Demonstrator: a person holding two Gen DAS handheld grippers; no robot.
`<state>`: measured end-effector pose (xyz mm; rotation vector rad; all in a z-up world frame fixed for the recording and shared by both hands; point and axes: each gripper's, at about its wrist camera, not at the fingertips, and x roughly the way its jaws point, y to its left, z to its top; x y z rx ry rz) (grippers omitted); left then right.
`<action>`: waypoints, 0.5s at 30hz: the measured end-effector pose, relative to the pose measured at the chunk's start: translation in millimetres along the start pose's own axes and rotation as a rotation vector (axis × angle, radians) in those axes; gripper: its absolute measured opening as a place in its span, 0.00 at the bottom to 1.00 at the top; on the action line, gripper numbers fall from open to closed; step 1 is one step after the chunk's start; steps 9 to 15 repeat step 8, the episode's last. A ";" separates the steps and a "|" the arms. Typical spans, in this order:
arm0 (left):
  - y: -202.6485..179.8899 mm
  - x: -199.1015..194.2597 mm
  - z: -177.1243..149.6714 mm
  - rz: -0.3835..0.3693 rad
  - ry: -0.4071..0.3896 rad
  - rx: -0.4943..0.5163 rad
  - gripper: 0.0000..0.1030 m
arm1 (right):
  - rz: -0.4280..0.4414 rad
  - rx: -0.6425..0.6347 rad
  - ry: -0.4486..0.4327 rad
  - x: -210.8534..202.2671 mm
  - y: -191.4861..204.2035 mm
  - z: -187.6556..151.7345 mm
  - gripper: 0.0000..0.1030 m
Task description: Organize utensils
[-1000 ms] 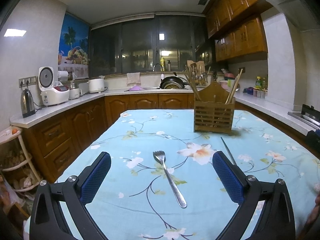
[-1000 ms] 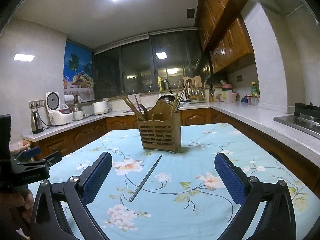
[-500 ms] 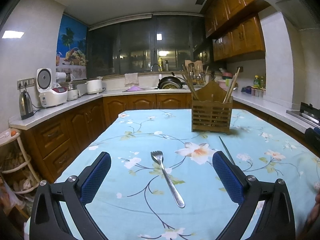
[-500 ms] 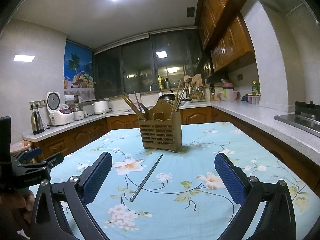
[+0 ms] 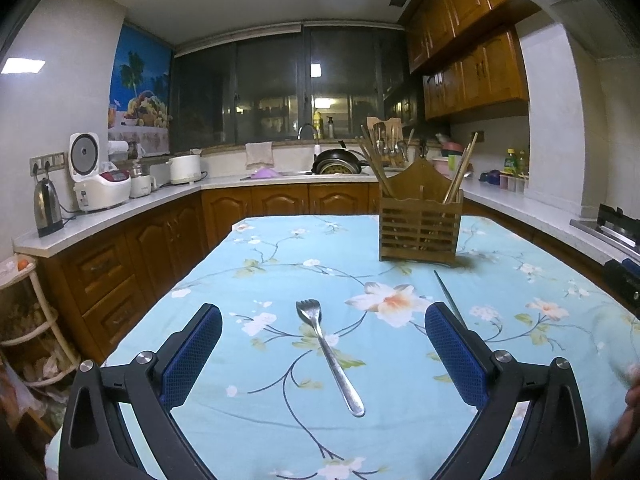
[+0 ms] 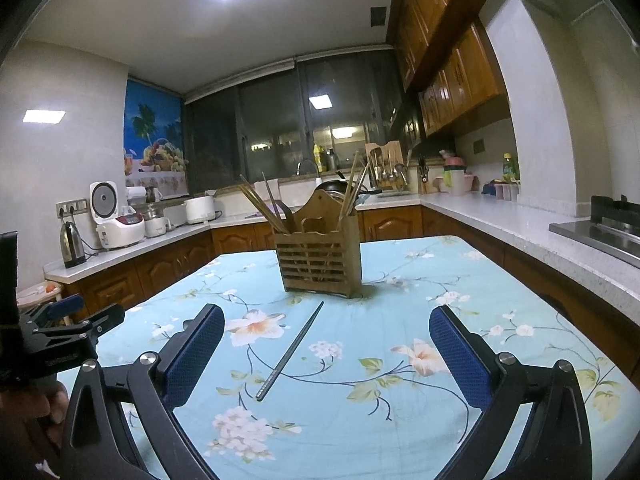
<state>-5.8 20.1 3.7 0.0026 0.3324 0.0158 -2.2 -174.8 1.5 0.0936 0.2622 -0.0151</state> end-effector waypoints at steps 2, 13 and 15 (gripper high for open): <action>-0.4 1.4 1.0 -0.003 0.006 -0.003 0.99 | -0.003 0.000 0.008 2.7 -2.1 1.9 1.00; -4.1 5.3 4.5 -0.014 0.023 -0.009 0.99 | -0.013 -0.001 0.031 9.2 -2.3 4.3 1.00; -4.1 5.3 4.5 -0.014 0.023 -0.009 0.99 | -0.013 -0.001 0.031 9.2 -2.3 4.3 1.00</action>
